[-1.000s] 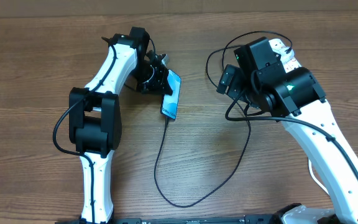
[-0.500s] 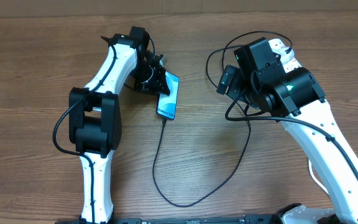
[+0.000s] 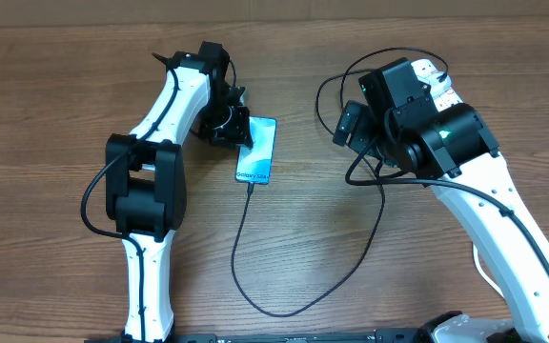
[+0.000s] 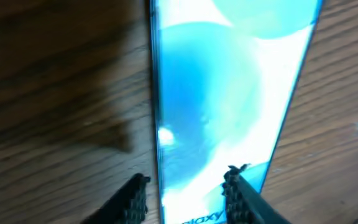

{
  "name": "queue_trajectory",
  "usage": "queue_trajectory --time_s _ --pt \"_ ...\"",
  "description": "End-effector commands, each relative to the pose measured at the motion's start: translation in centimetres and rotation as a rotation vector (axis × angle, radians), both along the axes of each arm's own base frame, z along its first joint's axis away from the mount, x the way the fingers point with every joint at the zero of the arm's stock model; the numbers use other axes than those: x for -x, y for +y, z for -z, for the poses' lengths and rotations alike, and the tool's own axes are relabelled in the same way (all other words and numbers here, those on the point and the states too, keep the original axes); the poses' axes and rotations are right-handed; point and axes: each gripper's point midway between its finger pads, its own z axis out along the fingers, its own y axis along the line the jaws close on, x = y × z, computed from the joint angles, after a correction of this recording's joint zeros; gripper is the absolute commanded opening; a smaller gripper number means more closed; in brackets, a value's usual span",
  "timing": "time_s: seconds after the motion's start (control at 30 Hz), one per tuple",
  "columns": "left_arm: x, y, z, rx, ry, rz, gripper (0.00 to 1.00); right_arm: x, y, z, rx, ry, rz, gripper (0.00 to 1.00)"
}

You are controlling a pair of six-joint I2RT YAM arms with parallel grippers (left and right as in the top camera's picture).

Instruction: Plug charger to phone and switch on socket

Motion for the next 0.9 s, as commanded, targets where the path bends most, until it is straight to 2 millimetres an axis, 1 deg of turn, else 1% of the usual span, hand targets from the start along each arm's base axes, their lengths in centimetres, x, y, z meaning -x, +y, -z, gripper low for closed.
queue_trajectory --time_s 0.0,0.1,0.13,0.2,0.3,0.33,0.37,0.4,0.43,0.53,0.57,0.6,0.63,0.67,0.7,0.73,0.8,0.87 --pt "-0.4 1.2 -0.1 -0.068 -0.019 -0.005 0.47 0.1 -0.5 0.3 0.017 0.01 0.013 1.0" --pt "-0.3 1.3 -0.4 -0.071 -0.011 -0.018 0.59 0.3 -0.6 0.4 0.021 0.02 0.013 1.0" --pt "-0.3 1.4 -0.8 -0.073 -0.003 -0.032 0.6 0.4 -0.6 0.4 0.023 0.024 0.013 1.0" --pt "-0.7 1.8 -2.4 -0.072 -0.009 -0.045 0.59 0.4 -0.7 0.4 0.026 0.023 0.013 1.0" --pt "-1.9 2.4 -5.8 -0.067 -0.052 -0.063 0.59 0.4 -0.5 0.1 0.025 0.018 -0.009 1.0" --pt "-2.3 2.6 -7.3 -0.062 -0.073 -0.069 0.59 0.5 0.0 0.0 0.005 0.03 -0.058 1.0" --pt "-2.7 2.8 -8.7 -0.058 -0.093 -0.076 0.59 0.9 1.0 0.0 -0.038 0.057 -0.149 1.0" --pt "-3.0 3.0 -10.6 -0.053 -0.123 -0.087 0.59 1.3 1.4 -0.1 -0.078 0.088 -0.193 1.0" --pt "-3.3 3.2 -12.3 -0.046 -0.152 -0.097 0.59 1.6 0.9 -0.2 -0.107 0.126 -0.185 1.0" --pt "-3.7 3.7 -17.7 -0.024 -0.254 -0.147 0.61 1.0 -3.1 -0.5 -0.074 0.187 -0.101 1.0" --pt "-3.6 3.7 -19.2 -0.016 -0.287 -0.153 0.62 0.7 -4.2 -0.7 -0.067 0.199 -0.088 1.0" --pt "-3.3 3.8 -22.2 -0.002 -0.358 -0.158 0.64 0.1 -6.0 -1.2 -0.06 0.211 -0.07 1.0" --pt "-3.1 3.9 -23.9 0.005 -0.399 -0.16 0.67 -0.5 -7.3 -1.6 -0.054 0.212 -0.053 1.0" --pt "-2.7 3.9 -25.5 0.015 -0.441 -0.161 0.73 -1.1 -8.6 -1.8 -0.051 0.21 -0.032 1.0" --pt "-2.4 4.0 -27.1 0.024 -0.481 -0.164 1.0 -1.9 -9.9 -2.1 -0.052 0.202 -0.002 1.0" --pt "-2.1 4.1 -28.5 0.031 -0.519 -0.172 1.0 -2.9 -11.2 -2.3 -0.053 0.184 0.034 1.0" --pt "-1.5 4.8 -30.7 0.014 -0.574 -0.22 1.0 -5.6 -13.9 -2.5 -0.057 0.106 0.102 1.0" --pt "-1.0 5.6 -31.8 -0.015 -0.608 -0.239 1.0 -7.9 -15.9 -2.6 -0.056 0.032 0.147 1.0"
